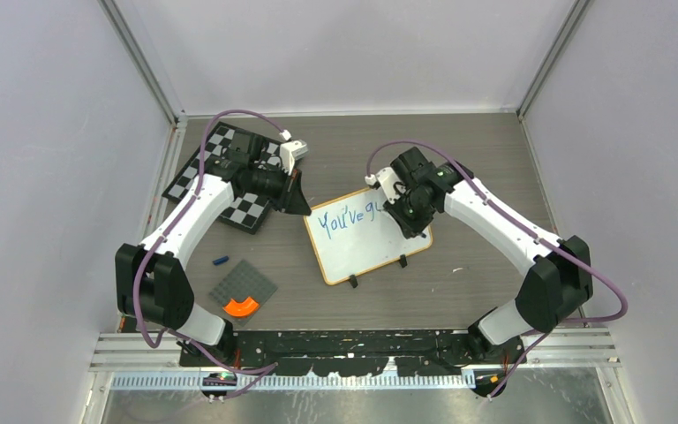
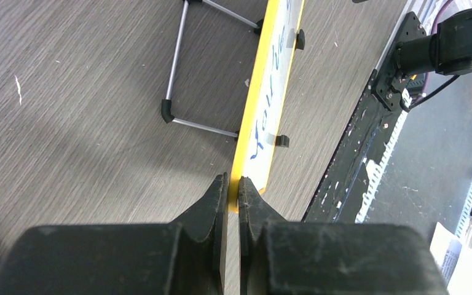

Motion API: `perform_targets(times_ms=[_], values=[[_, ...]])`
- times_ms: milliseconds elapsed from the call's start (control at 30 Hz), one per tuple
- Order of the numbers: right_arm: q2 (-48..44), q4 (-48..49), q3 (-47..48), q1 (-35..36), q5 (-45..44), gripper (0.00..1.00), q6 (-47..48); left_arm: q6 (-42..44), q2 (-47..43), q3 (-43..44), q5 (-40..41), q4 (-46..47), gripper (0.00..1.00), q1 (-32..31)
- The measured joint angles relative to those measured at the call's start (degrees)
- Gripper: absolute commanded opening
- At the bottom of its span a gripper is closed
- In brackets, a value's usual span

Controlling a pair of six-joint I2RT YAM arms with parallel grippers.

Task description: Write a sentence on the whiteboard

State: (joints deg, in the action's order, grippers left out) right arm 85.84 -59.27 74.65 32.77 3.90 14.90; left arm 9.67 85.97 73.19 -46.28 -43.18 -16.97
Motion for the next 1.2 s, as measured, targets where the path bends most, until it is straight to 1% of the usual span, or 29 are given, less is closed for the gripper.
perform_targets(times_ms=[533, 1200], values=[[0.57, -0.59, 4.63, -0.68, -0.92, 0.0, 0.07, 0.0, 0.0, 0.0, -0.07, 0.0, 0.0, 0.0], [1.29, -0.87, 3.52, 0.61, -0.39, 0.0, 0.02, 0.0, 0.02, 0.0, -0.04, 0.0, 0.0, 0.0]])
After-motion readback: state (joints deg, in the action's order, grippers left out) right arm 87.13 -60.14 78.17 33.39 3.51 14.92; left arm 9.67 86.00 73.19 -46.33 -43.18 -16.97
